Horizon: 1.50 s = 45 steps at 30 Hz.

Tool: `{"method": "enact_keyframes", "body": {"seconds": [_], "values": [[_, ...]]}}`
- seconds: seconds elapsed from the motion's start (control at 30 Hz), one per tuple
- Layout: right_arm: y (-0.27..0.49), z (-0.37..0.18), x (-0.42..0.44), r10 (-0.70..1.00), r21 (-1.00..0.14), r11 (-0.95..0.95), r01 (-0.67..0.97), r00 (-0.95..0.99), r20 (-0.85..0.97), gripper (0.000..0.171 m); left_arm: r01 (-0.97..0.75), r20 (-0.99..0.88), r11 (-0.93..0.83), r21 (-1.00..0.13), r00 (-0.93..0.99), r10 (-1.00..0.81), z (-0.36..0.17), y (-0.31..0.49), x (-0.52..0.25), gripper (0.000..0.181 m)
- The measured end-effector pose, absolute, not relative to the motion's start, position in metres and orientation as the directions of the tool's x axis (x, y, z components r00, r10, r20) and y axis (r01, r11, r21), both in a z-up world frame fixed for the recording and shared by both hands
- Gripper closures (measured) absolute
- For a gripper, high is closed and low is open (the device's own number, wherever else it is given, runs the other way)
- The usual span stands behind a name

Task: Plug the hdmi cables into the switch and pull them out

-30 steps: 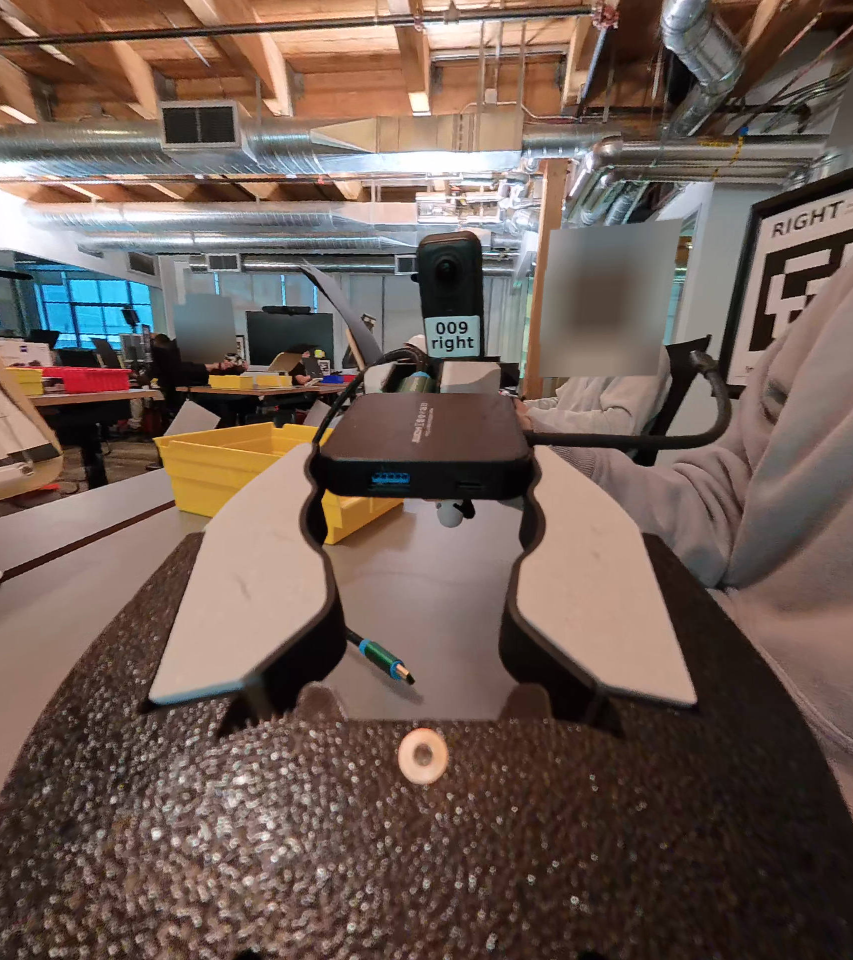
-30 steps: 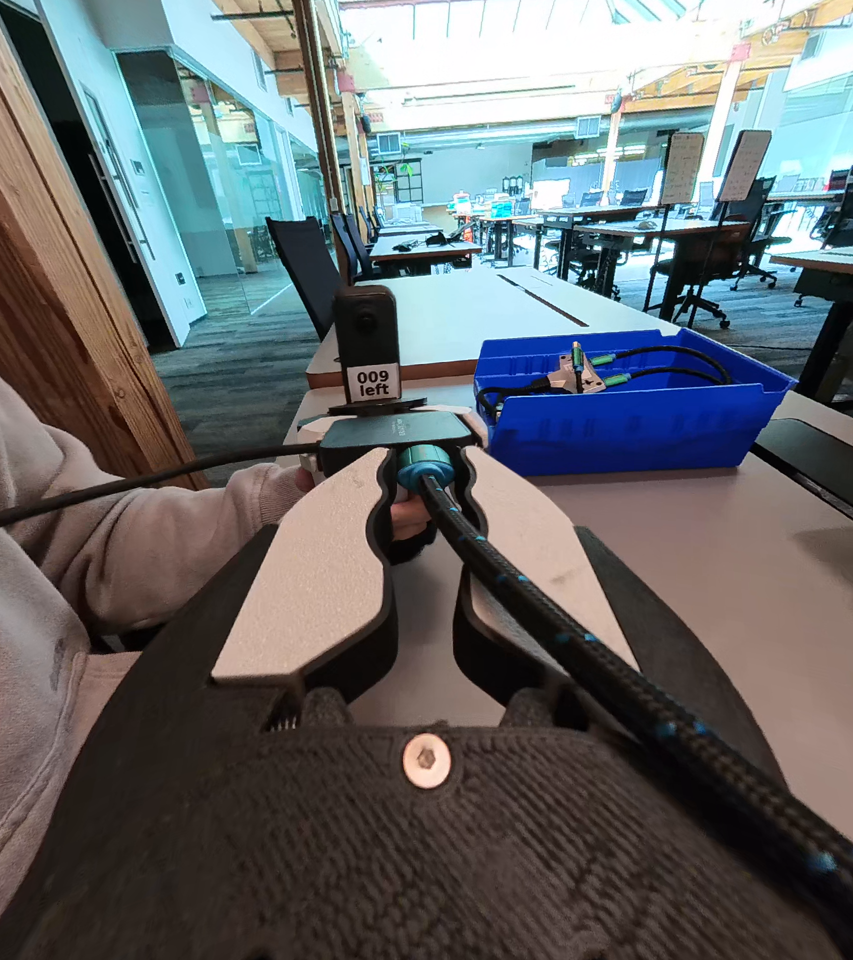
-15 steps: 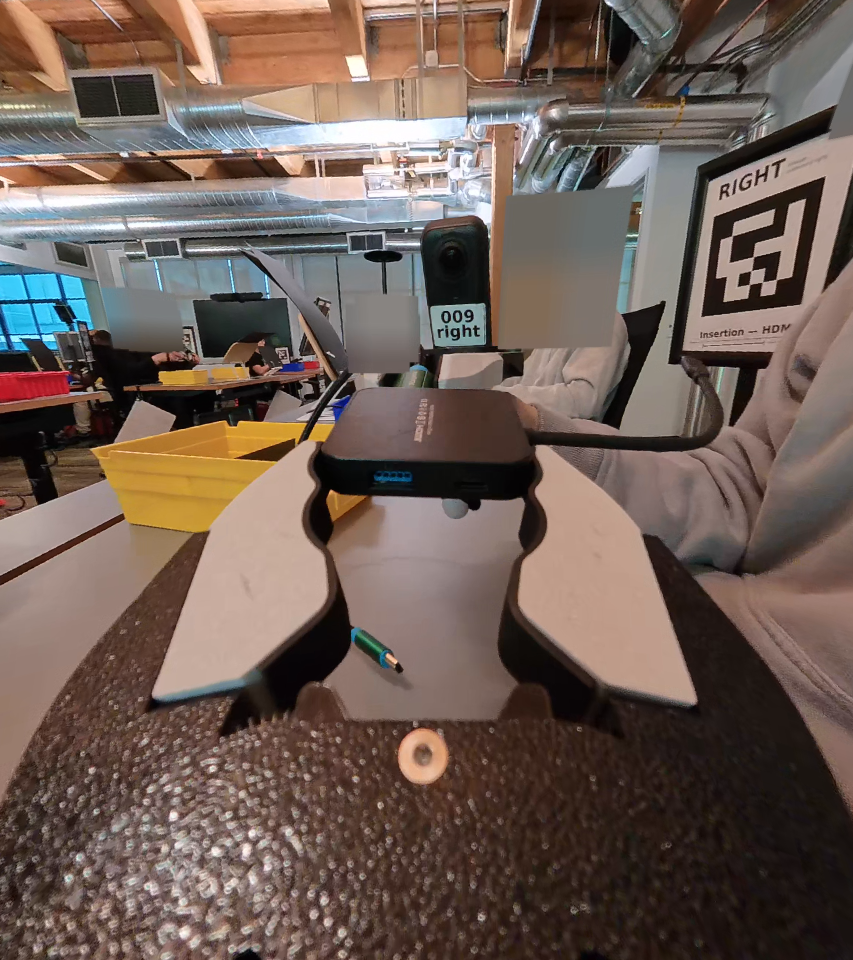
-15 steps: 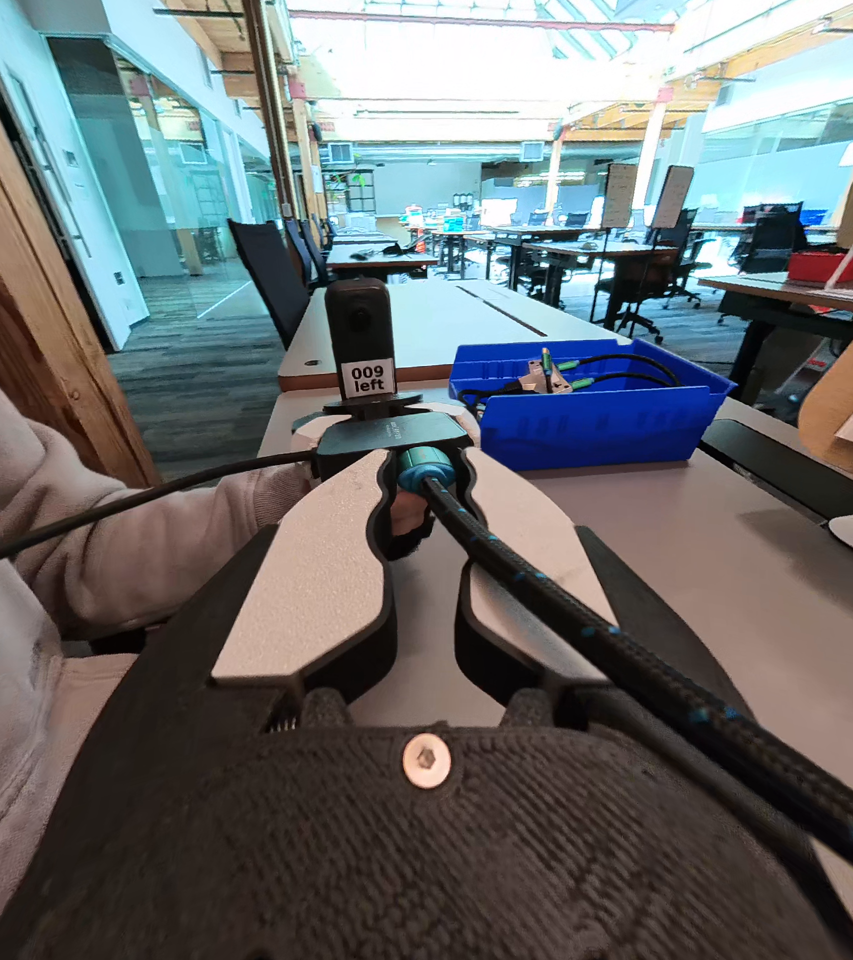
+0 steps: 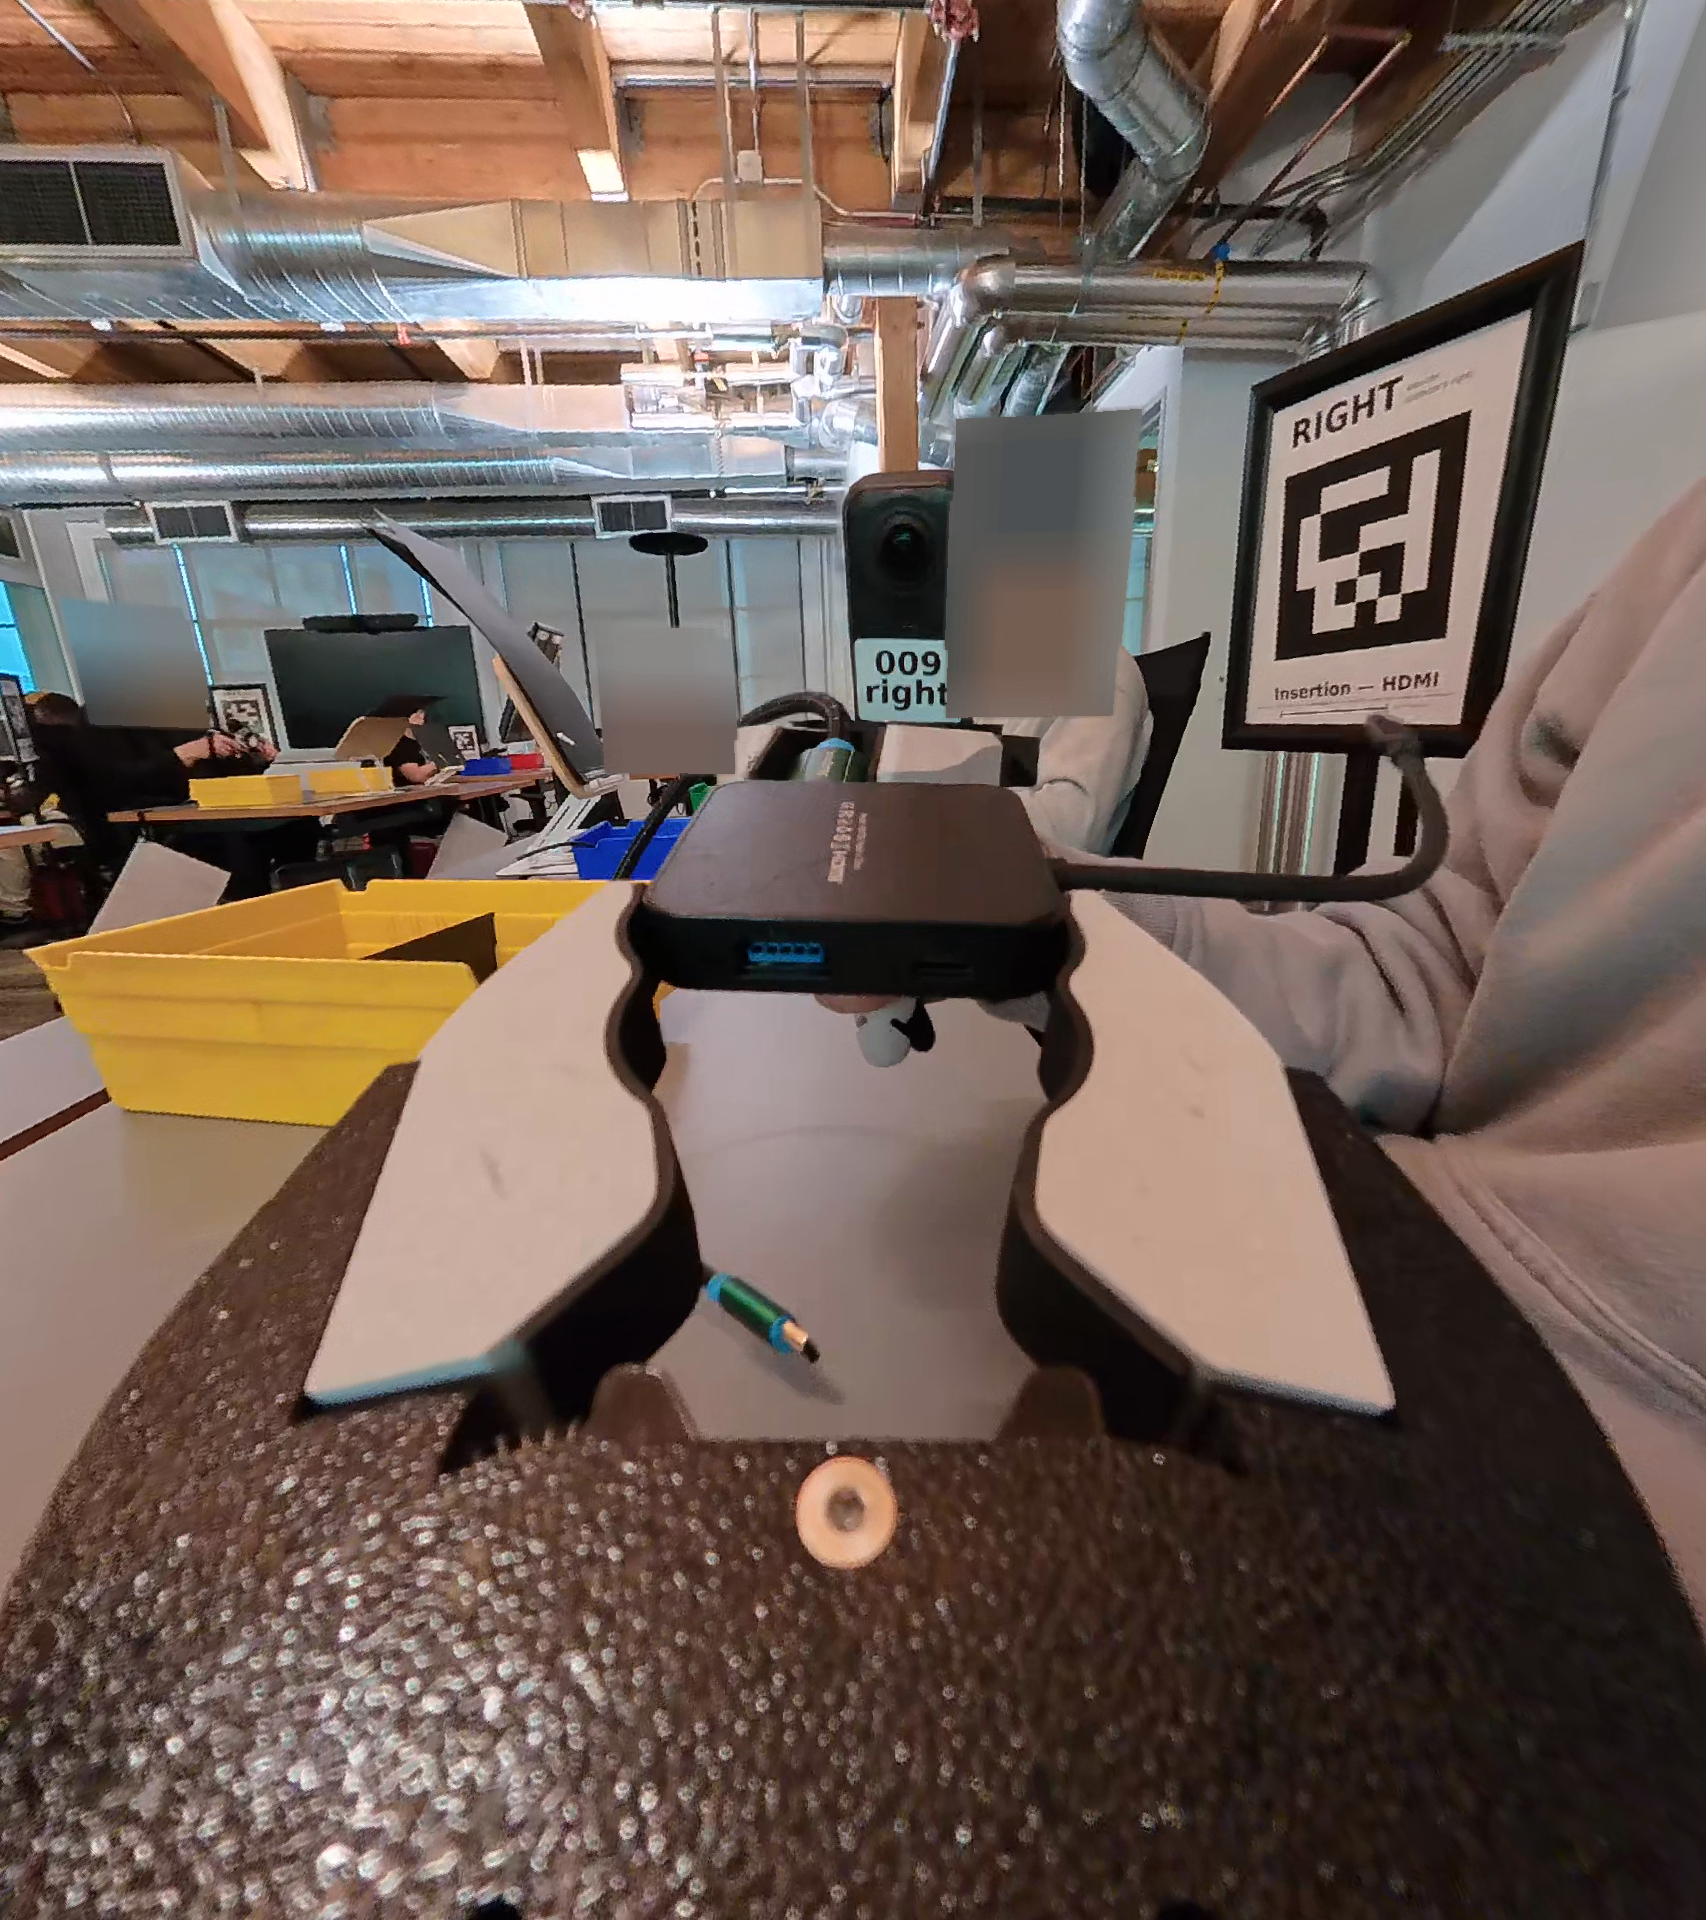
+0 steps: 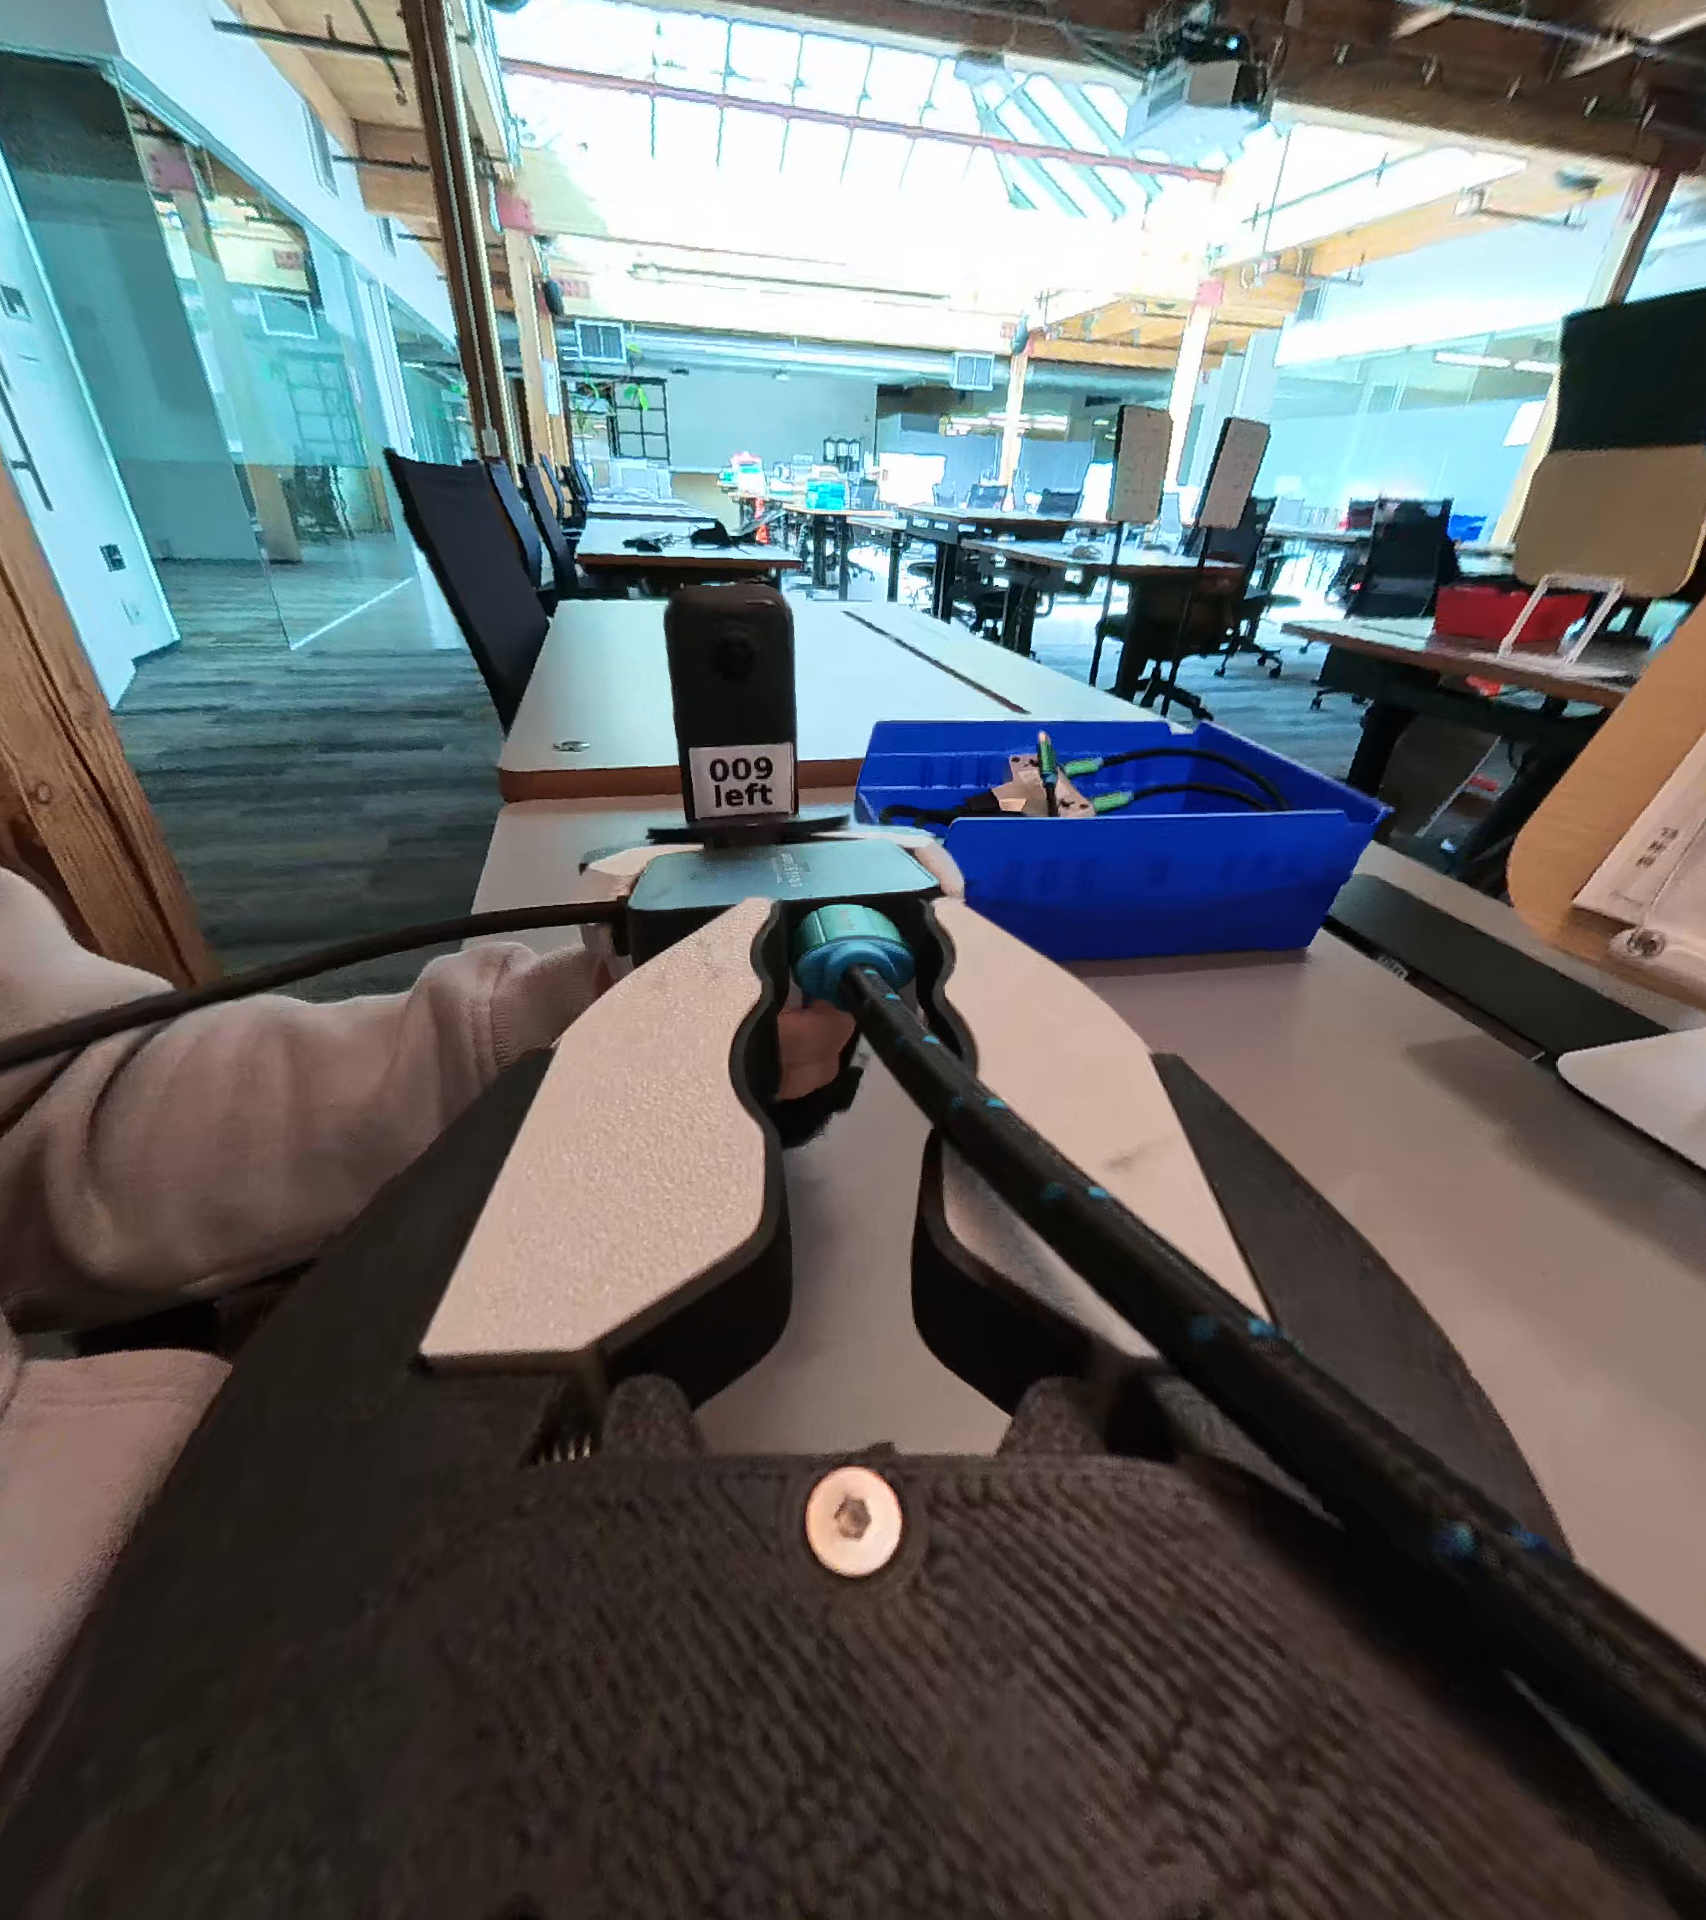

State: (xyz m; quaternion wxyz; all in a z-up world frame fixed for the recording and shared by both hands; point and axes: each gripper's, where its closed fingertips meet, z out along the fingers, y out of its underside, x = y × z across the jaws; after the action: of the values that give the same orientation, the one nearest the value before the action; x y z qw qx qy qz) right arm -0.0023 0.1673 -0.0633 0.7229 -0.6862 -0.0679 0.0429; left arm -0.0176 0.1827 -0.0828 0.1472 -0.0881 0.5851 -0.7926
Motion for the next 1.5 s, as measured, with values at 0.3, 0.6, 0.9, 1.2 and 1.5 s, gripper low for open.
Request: {"method": "enact_keyframes", "body": {"seconds": [0.3, 0.6, 0.9, 1.2, 1.5], "values": [[0.166, -0.073, -0.003, 0.171, -0.999, -0.035, -0.016, 0.985, -0.021, 0.149, 0.087, -0.006, -0.236, -0.968, -0.946, -0.323, -0.09, 0.181, -0.017, 0.11], [0.164, -0.08, 0.0, 0.178, -0.999, -0.037, -0.022, 0.984, -0.028, 0.149, 0.066, 0.012, -0.233, -0.97, -0.948, -0.319, -0.092, 0.179, -0.015, 0.11], [0.169, -0.075, -0.005, 0.186, -0.998, -0.058, -0.005, 0.982, -0.016, 0.149, 0.124, -0.038, -0.241, -0.963, -0.942, -0.333, -0.084, 0.184, -0.02, 0.11], [0.134, -0.037, 0.014, 0.057, -0.999, 0.037, 0.001, 0.998, 0.003, 0.15, 0.195, -0.04, -0.38, -0.904, -0.925, -0.378, -0.06, 0.214, -0.028, 0.11], [0.034, 0.009, 0.046, 0.068, -0.978, -0.164, 0.129, 0.991, 0.119, 0.15, 0.199, -0.082, -0.236, -0.951, -0.9, -0.428, -0.072, 0.214, -0.025, 0.11]]}}
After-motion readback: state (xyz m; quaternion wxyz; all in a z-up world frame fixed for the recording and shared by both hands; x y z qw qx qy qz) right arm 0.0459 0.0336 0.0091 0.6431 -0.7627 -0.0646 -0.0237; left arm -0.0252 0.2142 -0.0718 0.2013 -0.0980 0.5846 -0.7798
